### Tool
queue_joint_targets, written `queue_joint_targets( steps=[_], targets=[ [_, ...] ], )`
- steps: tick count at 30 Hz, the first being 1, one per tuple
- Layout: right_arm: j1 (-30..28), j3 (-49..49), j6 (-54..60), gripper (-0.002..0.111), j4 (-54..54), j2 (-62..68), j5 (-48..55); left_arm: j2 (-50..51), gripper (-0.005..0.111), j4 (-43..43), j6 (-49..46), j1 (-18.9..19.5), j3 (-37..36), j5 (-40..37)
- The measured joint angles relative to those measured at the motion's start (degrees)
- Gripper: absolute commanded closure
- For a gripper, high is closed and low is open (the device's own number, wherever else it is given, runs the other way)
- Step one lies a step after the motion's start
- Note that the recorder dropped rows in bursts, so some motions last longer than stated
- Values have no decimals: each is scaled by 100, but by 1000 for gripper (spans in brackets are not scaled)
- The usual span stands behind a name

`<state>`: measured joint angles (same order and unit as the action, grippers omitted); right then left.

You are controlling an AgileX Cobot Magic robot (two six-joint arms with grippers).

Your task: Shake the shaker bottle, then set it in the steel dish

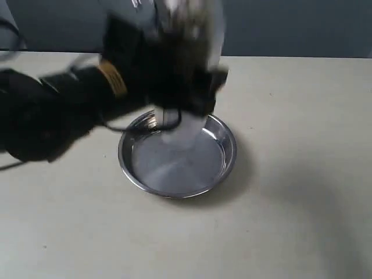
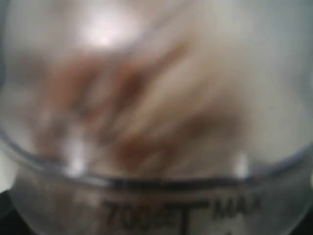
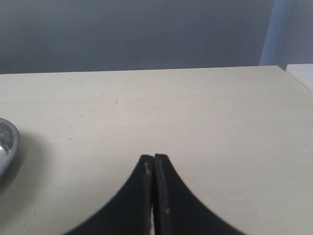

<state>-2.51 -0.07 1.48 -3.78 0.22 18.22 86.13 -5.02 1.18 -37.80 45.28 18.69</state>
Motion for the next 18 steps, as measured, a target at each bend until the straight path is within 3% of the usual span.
queue_joint_targets(
  steps=[3, 9, 18],
  targets=[
    [0, 0, 0, 109, 0, 0, 0, 166, 107, 170, 346, -86, -170, -315],
    [0, 0, 0, 109, 0, 0, 0, -531, 107, 644, 459, -165, 178, 1074],
    [0, 0, 0, 109, 0, 0, 0, -526, 107, 648, 419, -165, 158, 545]
  ],
)
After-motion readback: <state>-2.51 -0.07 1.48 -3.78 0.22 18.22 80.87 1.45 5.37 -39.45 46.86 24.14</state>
